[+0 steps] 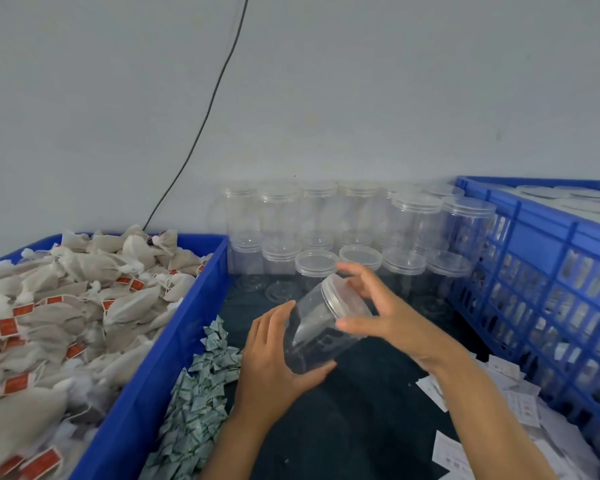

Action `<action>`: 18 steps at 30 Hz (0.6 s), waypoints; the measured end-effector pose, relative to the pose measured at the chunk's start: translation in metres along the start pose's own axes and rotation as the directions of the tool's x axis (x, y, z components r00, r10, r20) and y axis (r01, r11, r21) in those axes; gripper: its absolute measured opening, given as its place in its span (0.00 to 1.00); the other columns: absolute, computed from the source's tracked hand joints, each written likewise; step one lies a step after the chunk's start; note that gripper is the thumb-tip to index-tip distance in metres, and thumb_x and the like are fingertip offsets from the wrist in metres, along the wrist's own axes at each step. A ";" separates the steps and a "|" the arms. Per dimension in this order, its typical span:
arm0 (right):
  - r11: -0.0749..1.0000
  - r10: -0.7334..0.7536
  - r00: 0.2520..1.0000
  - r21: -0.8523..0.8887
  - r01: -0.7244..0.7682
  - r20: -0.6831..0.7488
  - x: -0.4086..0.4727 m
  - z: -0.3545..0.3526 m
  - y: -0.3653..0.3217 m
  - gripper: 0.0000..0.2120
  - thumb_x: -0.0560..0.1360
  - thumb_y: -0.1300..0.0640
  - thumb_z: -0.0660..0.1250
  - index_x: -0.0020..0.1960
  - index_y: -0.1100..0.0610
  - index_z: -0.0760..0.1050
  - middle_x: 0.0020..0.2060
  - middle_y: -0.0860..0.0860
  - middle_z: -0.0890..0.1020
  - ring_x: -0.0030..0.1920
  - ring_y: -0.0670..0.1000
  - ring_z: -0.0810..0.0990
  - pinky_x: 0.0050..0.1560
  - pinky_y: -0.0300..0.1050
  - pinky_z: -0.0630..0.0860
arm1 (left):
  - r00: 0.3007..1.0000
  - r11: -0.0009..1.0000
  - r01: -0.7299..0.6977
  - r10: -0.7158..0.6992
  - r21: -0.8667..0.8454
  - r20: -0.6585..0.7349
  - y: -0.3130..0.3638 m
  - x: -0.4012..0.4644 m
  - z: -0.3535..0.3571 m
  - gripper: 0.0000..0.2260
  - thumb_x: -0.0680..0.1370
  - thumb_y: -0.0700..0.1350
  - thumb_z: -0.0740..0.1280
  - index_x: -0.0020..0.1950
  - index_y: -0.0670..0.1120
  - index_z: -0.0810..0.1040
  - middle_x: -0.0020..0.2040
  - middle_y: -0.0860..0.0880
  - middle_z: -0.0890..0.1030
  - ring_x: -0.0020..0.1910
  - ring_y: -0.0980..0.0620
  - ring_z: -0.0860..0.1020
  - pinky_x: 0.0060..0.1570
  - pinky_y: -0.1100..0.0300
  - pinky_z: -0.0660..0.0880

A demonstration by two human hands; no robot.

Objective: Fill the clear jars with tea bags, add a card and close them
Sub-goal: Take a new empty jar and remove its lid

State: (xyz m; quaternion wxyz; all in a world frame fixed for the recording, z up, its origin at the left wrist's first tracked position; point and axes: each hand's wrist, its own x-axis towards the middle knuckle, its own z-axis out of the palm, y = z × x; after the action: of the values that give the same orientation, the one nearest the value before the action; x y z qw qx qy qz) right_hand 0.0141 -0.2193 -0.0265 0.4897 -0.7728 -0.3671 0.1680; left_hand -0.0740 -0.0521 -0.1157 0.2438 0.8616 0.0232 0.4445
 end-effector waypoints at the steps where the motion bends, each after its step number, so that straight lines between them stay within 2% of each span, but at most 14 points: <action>1: 1.000 -0.014 1.000 0.003 0.013 0.010 -0.001 -0.004 0.000 0.38 0.66 0.39 0.72 0.70 0.32 0.56 0.67 0.40 0.65 0.67 0.38 0.65 0.59 0.37 0.65 | 1.000 1.000 -0.001 0.001 -0.020 0.007 0.000 -0.001 -0.001 0.39 0.65 0.63 0.74 0.68 0.42 0.71 0.60 0.50 0.76 0.60 0.54 0.72 0.61 0.62 0.69; 3: 1.000 0.002 1.000 0.016 -0.002 -0.029 -0.001 -0.003 -0.002 0.43 0.64 0.29 0.69 0.73 0.34 0.53 0.70 0.42 0.61 0.70 0.42 0.61 0.64 0.42 0.61 | 1.000 1.000 -0.017 0.017 -0.008 0.002 0.000 -0.002 -0.001 0.38 0.66 0.63 0.72 0.67 0.41 0.71 0.61 0.49 0.76 0.60 0.53 0.73 0.62 0.62 0.69; 6: 0.997 0.070 0.994 -0.030 -0.073 -0.087 0.004 0.004 -0.001 0.48 0.61 0.24 0.61 0.75 0.41 0.51 0.67 0.48 0.69 0.67 0.48 0.69 0.67 0.48 0.66 | 0.999 0.997 -0.032 0.034 0.064 -0.019 0.000 -0.002 0.001 0.37 0.67 0.62 0.71 0.66 0.38 0.72 0.59 0.46 0.77 0.58 0.49 0.75 0.60 0.57 0.73; 8: 0.995 0.081 0.996 -0.058 -0.083 -0.043 0.002 0.003 -0.002 0.44 0.65 0.26 0.65 0.74 0.39 0.52 0.62 0.45 0.72 0.62 0.45 0.73 0.62 0.45 0.70 | 0.999 0.997 -0.031 0.029 0.072 0.027 -0.002 -0.003 0.001 0.37 0.67 0.63 0.71 0.66 0.39 0.72 0.59 0.47 0.77 0.58 0.49 0.76 0.59 0.56 0.74; 9: 0.995 0.068 0.998 -0.070 -0.068 0.000 -0.001 0.000 -0.003 0.41 0.66 0.31 0.68 0.73 0.37 0.53 0.60 0.43 0.71 0.62 0.43 0.73 0.61 0.43 0.70 | 0.998 0.999 -0.021 0.018 0.049 0.061 -0.003 -0.005 0.001 0.38 0.66 0.64 0.71 0.67 0.41 0.71 0.59 0.49 0.76 0.58 0.51 0.75 0.59 0.58 0.73; 11: 0.997 0.042 0.995 -0.069 -0.036 0.087 -0.005 -0.010 -0.003 0.40 0.65 0.43 0.71 0.71 0.33 0.52 0.63 0.43 0.68 0.68 0.45 0.68 0.67 0.45 0.66 | 0.993 1.000 0.008 -0.006 -0.014 0.118 -0.003 -0.007 0.002 0.39 0.65 0.67 0.71 0.69 0.46 0.67 0.60 0.56 0.72 0.59 0.58 0.73 0.60 0.66 0.70; 12: 0.998 0.042 0.992 -0.042 -0.037 0.120 -0.007 -0.012 -0.005 0.41 0.65 0.43 0.71 0.71 0.32 0.51 0.66 0.44 0.66 0.70 0.45 0.65 0.69 0.47 0.64 | 0.990 0.999 0.020 -0.015 -0.038 0.139 -0.003 -0.008 0.003 0.39 0.65 0.68 0.71 0.69 0.49 0.65 0.60 0.58 0.71 0.59 0.60 0.72 0.60 0.69 0.68; 14: 0.998 0.066 0.991 -0.011 -0.065 0.115 -0.008 -0.009 -0.006 0.43 0.64 0.33 0.70 0.72 0.31 0.49 0.70 0.45 0.62 0.72 0.47 0.62 0.72 0.51 0.61 | 0.987 0.999 0.027 -0.020 -0.043 0.162 -0.002 -0.008 0.006 0.39 0.65 0.67 0.71 0.69 0.48 0.65 0.59 0.57 0.71 0.59 0.59 0.72 0.59 0.68 0.69; 15: 0.995 0.087 0.994 -0.046 -0.084 0.065 -0.006 -0.005 -0.006 0.46 0.63 0.28 0.69 0.73 0.33 0.48 0.71 0.47 0.61 0.73 0.48 0.62 0.72 0.52 0.61 | 0.986 0.999 0.022 -0.016 -0.034 0.166 -0.002 -0.008 0.007 0.39 0.65 0.67 0.71 0.68 0.47 0.66 0.59 0.55 0.72 0.58 0.57 0.73 0.59 0.66 0.70; 16: 0.990 0.100 0.995 -0.104 -0.099 0.010 -0.003 -0.001 -0.004 0.47 0.63 0.27 0.67 0.74 0.36 0.48 0.71 0.48 0.62 0.72 0.50 0.63 0.71 0.52 0.63 | 0.985 0.999 0.019 -0.014 -0.026 0.170 -0.003 -0.008 0.008 0.39 0.65 0.66 0.71 0.68 0.46 0.67 0.59 0.55 0.72 0.58 0.57 0.73 0.58 0.64 0.71; 18: 0.981 0.086 0.995 -0.170 -0.095 -0.060 0.002 0.003 0.000 0.44 0.67 0.33 0.68 0.75 0.41 0.50 0.69 0.49 0.66 0.67 0.49 0.69 0.65 0.47 0.67 | 0.979 0.999 0.043 -0.037 -0.030 0.199 -0.005 -0.009 0.007 0.39 0.65 0.66 0.71 0.69 0.48 0.66 0.59 0.58 0.71 0.58 0.60 0.71 0.58 0.68 0.68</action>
State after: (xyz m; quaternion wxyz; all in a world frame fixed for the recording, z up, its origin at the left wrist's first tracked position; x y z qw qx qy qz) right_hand 0.0136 -0.2161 -0.0275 0.4220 -0.8324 -0.3320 0.1372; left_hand -0.0726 -0.0529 -0.1280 0.2685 0.8967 0.0085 0.3518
